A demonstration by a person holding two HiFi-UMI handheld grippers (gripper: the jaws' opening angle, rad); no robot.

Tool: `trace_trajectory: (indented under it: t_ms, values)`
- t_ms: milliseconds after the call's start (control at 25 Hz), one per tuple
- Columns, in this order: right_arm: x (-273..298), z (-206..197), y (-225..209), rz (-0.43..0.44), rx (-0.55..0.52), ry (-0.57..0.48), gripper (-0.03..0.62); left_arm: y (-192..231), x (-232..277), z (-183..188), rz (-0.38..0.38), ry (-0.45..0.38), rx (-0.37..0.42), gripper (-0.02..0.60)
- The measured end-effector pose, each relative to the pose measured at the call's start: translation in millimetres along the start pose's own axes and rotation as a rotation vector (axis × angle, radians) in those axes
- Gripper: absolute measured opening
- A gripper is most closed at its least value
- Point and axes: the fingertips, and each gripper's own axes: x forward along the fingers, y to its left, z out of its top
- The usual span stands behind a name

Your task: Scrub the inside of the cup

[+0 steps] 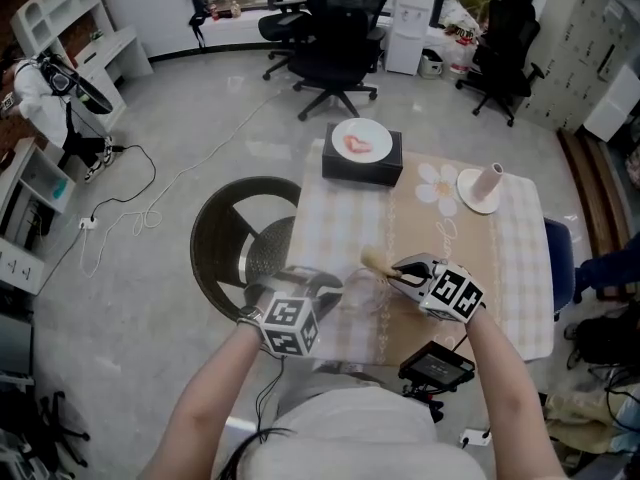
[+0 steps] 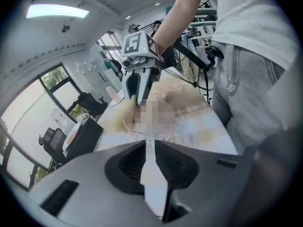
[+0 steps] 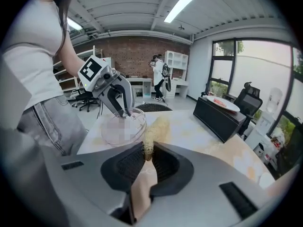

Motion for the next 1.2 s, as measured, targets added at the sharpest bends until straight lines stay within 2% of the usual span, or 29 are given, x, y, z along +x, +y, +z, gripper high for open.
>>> trace_trajectory:
  t_ms: [440,600,880,1200]
  values:
    - [19.4,-34.1,-2.4,0.012,0.035,0.114,0.049,1.9,0.3,1.8,0.021,0.002,0.065,0.057]
    - [9.5,-27.0,-8.7,-0.016,0.067,0.057,0.049,2.1,2.1,-0.2,0.023,0.004,0.071,0.057]
    - [-21.4,4.6,-15.3,-0.054,0.006,-0.067,0.049,4.9,3.6,-0.6,0.039,0.015,0.102,0.057]
    - [-33.2,31.4,-1.8,0.013,-0.166,-0.098,0.049,6.7,3.6,4.1,0.050,0.026,0.160,0.057]
